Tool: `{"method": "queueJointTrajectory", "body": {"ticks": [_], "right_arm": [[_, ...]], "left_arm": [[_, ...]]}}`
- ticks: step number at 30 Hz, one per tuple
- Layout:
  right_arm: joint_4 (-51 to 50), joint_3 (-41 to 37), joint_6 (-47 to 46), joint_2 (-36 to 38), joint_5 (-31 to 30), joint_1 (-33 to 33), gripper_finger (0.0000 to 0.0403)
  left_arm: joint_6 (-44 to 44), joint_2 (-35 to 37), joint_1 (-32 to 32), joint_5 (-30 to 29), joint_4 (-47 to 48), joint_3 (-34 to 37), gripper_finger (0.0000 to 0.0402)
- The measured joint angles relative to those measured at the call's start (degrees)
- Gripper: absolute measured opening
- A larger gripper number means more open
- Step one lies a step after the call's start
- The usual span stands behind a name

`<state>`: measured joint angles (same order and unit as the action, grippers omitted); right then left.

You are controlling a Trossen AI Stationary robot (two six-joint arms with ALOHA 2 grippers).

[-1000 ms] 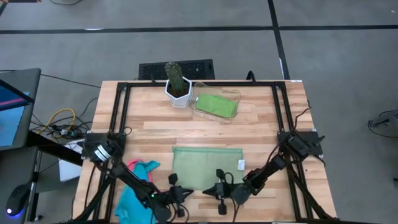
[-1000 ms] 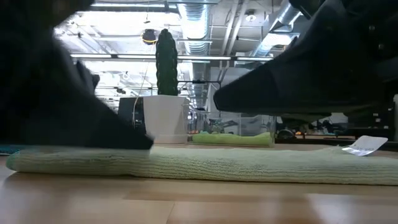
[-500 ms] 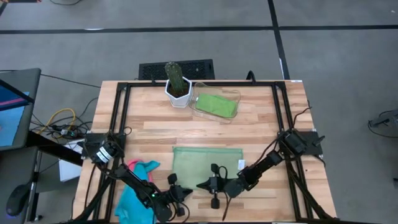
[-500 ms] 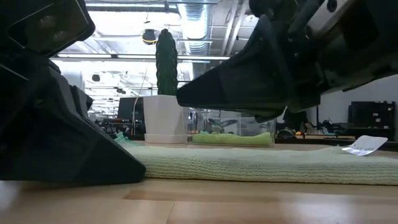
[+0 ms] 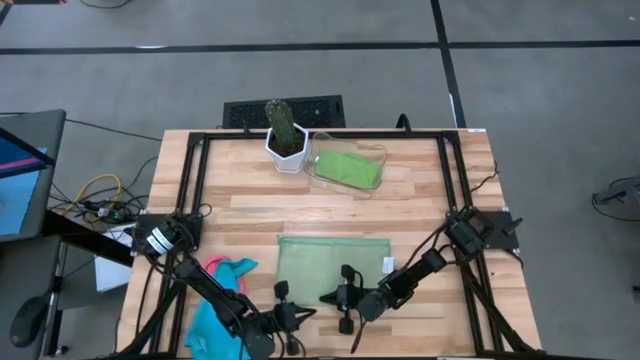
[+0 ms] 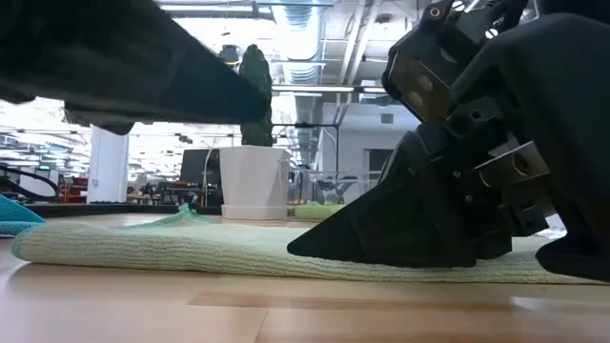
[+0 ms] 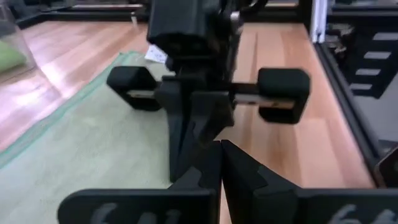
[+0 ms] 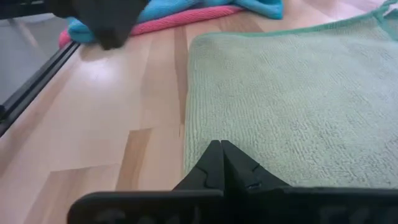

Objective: Fold microfiber towels
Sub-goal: Fold the light green towel

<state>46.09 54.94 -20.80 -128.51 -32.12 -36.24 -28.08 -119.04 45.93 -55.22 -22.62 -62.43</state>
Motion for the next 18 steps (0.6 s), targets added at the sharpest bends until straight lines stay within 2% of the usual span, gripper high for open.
{"method": "queueJointTrajectory", "body": {"ticks": [6, 11, 18], "right_arm": [[0.07, -0.02, 0.2, 0.0, -0.22, -0.05, 0.0011], [-0.11, -0.04, 0.22, 0.0, -0.57, -0.38, 0.0011], [-0.13, -0.07, 0.29, 0.0, -0.6, -0.38, 0.0011]], "left_arm": [[-2.65, -0.04, -1.33, 0.78, 2.31, 3.54, 0.0], [-11.52, -0.07, -1.92, 1.05, 2.3, 8.46, 0.0], [-17.38, -0.07, -0.24, 1.21, 1.92, 11.61, 0.0]]}}
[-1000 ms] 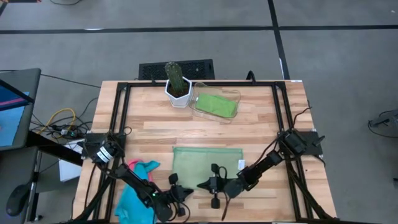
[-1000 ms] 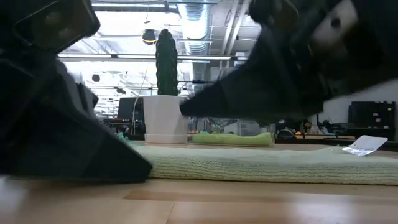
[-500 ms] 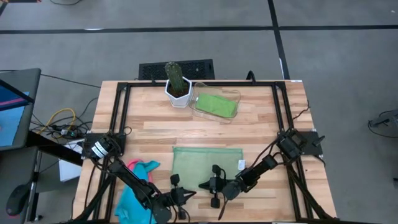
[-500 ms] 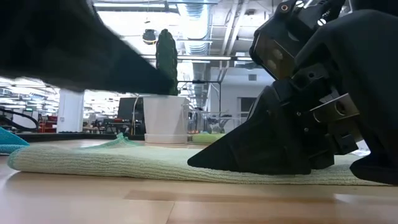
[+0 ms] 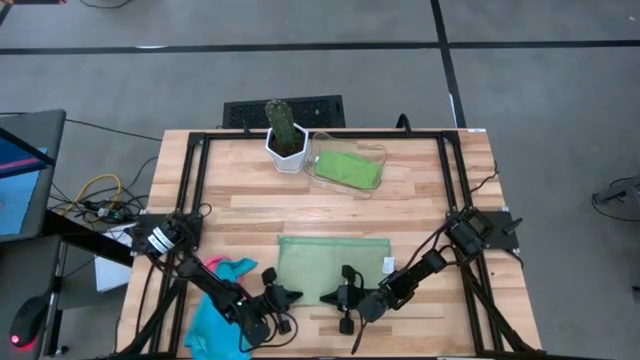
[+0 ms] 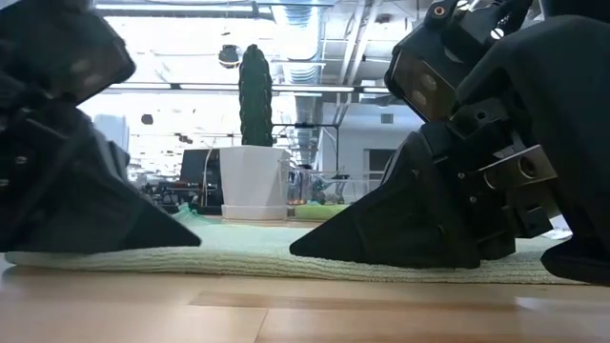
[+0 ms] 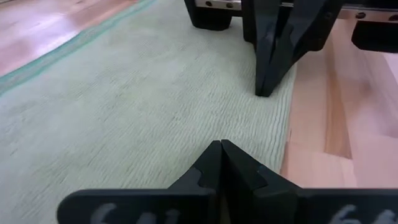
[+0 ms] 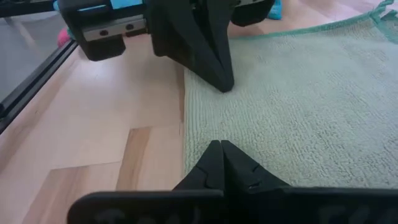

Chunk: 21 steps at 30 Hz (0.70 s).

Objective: Fold microfiber towels
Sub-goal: Fold the light green towel

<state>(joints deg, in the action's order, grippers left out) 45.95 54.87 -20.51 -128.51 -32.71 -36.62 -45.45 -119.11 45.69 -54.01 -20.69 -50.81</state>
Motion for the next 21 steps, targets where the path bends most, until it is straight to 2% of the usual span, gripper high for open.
{"method": "queueJointTrajectory", "body": {"ticks": [5, 11, 17, 21], "right_arm": [[0.77, -0.09, 0.99, -0.05, -0.04, 0.0, 0.0011], [10.58, 1.91, 6.81, -0.26, 0.2, 0.0, 0.0011], [0.4, 9.0, 7.88, -1.75, 2.7, 1.76, 0.0011], [0.72, 10.88, 7.93, -4.7, 3.45, 2.25, 0.0011]], "left_arm": [[-0.79, 0.0, 1.18, -2.81, 0.42, 0.47, 0.0], [-0.81, 0.0, 1.14, -3.55, 0.44, 0.49, 0.0], [-0.81, 0.0, 0.99, -4.33, 0.44, 0.49, 0.0], [-0.85, 0.0, 0.99, -4.31, 0.42, 0.49, 0.0]]}}
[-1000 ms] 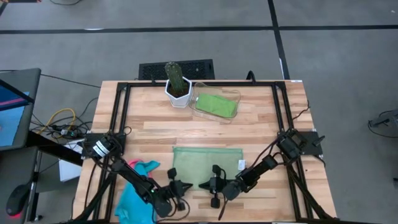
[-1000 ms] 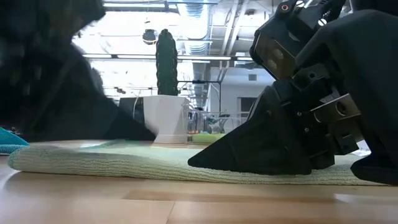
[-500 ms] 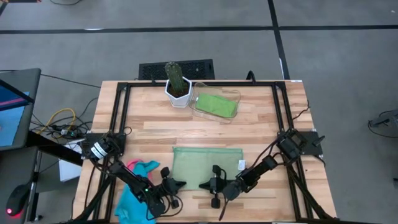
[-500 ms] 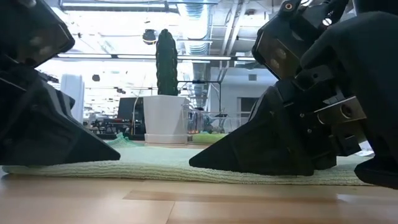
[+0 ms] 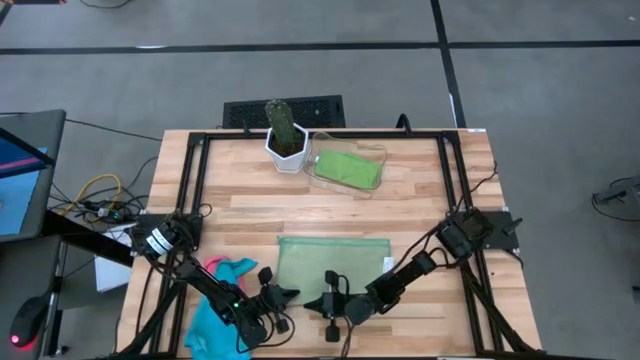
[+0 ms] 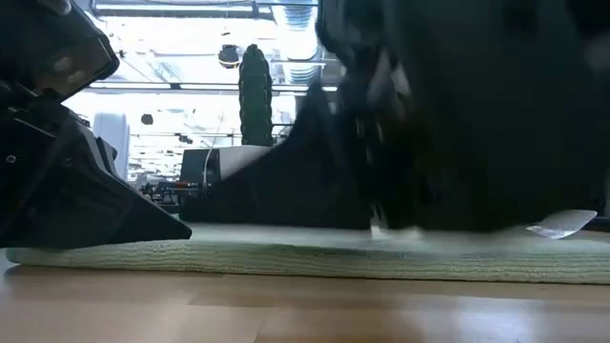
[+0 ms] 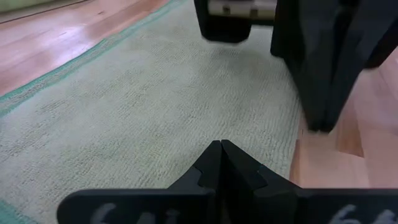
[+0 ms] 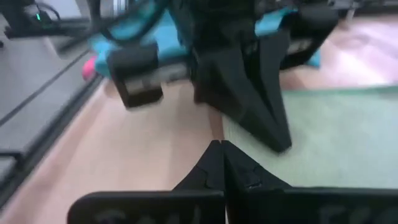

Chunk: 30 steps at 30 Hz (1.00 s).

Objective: Fold microfiber towels
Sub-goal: Fold the light green towel

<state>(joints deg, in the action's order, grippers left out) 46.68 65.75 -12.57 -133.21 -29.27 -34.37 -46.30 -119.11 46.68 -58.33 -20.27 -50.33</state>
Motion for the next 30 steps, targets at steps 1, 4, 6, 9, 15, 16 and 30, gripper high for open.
{"method": "queueJointTrajectory", "body": {"ticks": [1, 4, 6, 9, 15, 16, 30], "right_arm": [[0.11, 0.29, -1.04, -1.05, 0.2, 0.0, 0.0011], [0.91, 0.51, -2.5, -2.98, 0.12, 0.13, 0.0011], [1.23, 0.55, -2.48, -3.47, -0.1, -0.02, 0.0011], [1.02, 0.5, -2.48, -3.11, 0.03, -0.11, 0.0011], [0.42, 0.38, -2.5, -2.44, 0.77, -0.07, 0.0011], [0.36, 0.38, -2.5, -2.42, 0.78, -0.07, 0.0011], [0.27, 0.3, -2.19, -2.13, 0.86, -0.12, 0.0011]], "left_arm": [[0.0, 0.0, 0.0, -0.02, -0.02, 0.0, 0.0], [0.18, 0.0, 0.0, -0.05, -0.04, -0.04, 0.0], [2.9, 0.55, 0.0, 0.0, 0.04, -0.32, 0.0], [8.39, 3.9, 0.17, 0.26, -0.14, -1.38, 0.0], [14.53, 9.11, 2.67, -0.81, -0.37, -1.11, 0.0], [12.89, 8.77, 3.23, -1.63, -0.37, -0.65, 0.0], [-10.45, -6.43, 6.38, -9.58, -1.82, 1.11, 0.0]]}}
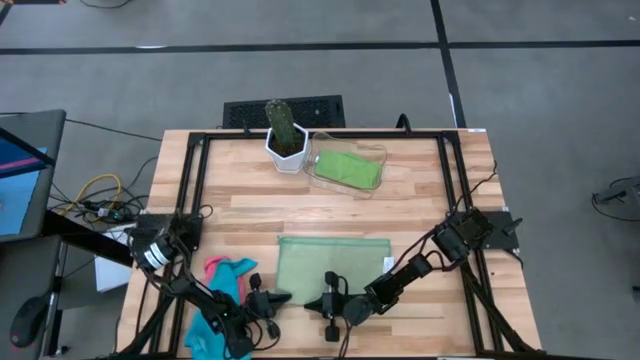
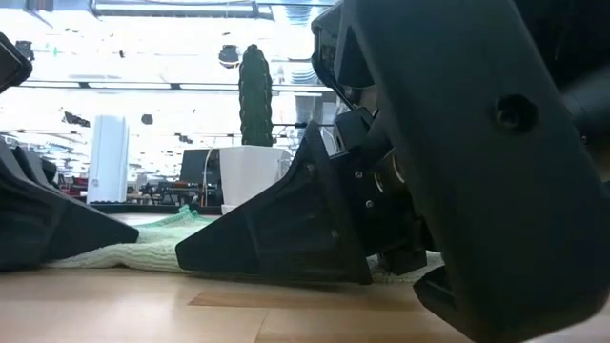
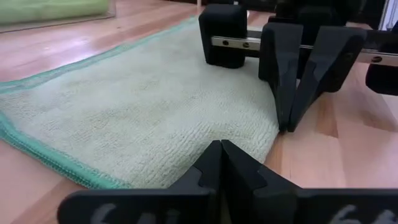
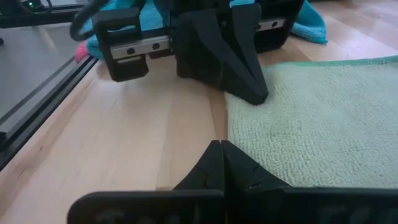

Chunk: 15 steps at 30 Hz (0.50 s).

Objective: Fold microfiber towels
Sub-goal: Fold the light green towel

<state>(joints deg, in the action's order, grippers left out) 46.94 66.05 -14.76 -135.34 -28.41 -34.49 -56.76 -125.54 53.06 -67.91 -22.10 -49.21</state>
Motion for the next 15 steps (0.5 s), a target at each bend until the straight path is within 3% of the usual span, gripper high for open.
{"method": "queueJointTrajectory", "body": {"ticks": [4, 9, 15], "right_arm": [[-0.75, -0.51, 2.49, 2.93, -0.66, -1.12, 0.0011], [-2.77, -5.28, 6.63, 11.62, -10.14, -4.34, 0.0011], [-4.53, -17.7, -7.84, 18.25, -17.4, -10.86, 0.0009]], "left_arm": [[1.31, 1.89, 0.52, 2.12, -0.55, 0.21, 0.0], [3.89, 3.97, 0.63, 5.48, -0.24, 0.24, 0.0], [3.68, 4.07, 0.32, 5.54, 0.42, 0.22, 0.0]]}}
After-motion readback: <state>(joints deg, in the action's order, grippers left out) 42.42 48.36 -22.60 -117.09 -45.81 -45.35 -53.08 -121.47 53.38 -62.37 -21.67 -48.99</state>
